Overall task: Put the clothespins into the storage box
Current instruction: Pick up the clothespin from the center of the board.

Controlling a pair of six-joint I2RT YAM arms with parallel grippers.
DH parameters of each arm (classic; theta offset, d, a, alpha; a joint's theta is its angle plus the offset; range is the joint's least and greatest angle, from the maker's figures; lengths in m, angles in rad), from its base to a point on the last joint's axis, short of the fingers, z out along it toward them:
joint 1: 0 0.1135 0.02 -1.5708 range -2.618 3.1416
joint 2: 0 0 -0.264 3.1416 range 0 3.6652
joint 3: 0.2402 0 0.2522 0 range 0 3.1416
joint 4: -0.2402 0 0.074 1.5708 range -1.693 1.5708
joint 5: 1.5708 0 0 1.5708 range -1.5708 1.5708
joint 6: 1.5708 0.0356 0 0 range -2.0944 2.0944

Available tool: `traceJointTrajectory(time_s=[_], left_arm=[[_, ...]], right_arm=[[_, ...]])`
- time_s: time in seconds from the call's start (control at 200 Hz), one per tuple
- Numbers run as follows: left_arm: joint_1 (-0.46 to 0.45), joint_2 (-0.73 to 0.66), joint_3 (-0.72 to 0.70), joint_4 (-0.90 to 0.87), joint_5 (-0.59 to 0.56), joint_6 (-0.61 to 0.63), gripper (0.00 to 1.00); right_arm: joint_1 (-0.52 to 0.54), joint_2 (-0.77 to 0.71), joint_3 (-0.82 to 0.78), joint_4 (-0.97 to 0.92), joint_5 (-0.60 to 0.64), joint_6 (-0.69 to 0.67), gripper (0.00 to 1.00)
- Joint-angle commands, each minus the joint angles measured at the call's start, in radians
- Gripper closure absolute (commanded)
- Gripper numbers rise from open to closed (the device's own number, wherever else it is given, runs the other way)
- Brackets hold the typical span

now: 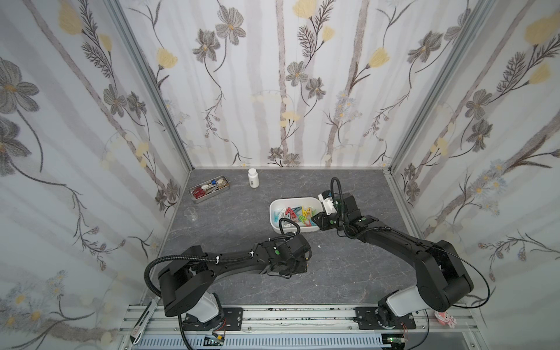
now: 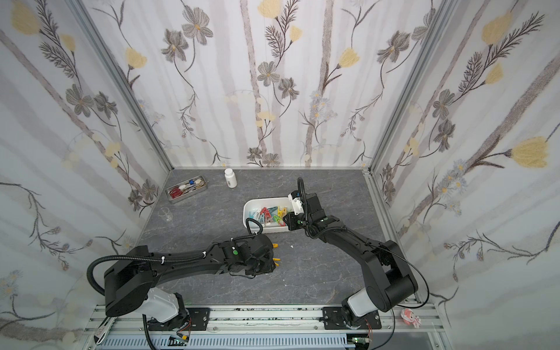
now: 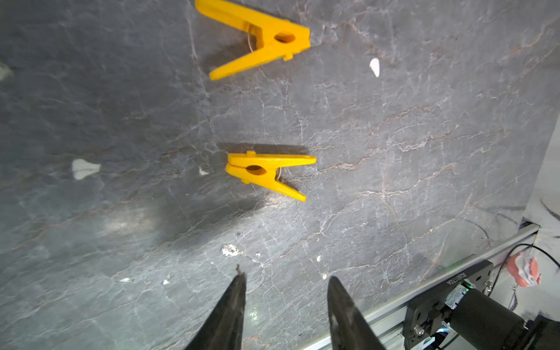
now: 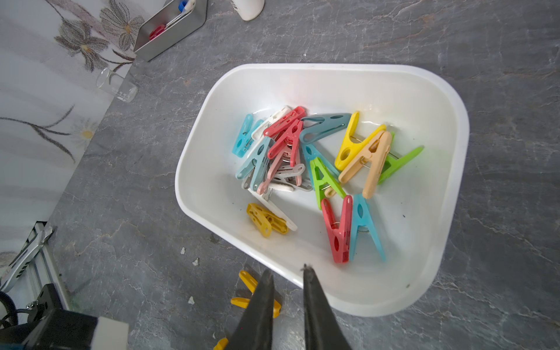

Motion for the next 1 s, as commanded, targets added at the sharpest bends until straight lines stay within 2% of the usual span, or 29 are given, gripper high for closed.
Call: traceJointTrajectory(time_s=[0.0, 0.445, 0.994], left_arm=[[-0.001, 0.033, 0.04, -0.039, -0.035, -0.029, 0.57], [0.0, 0.142, 0.112, -0.041, -0.005, -0.032, 0.6], [0.046, 0.222, 0.179, -0.12, -0.03, 0.012, 0.63]], right_arm=[[-0.001, -0.007, -0.006, 0.056, -0.022, -0.003, 0.8], [-0.008, -0.064, -0.05, 0.066, -0.046, -0.005, 0.78], [-0.025, -0.048, -0.076, 0.08, -0.075, -0.022, 0.78]])
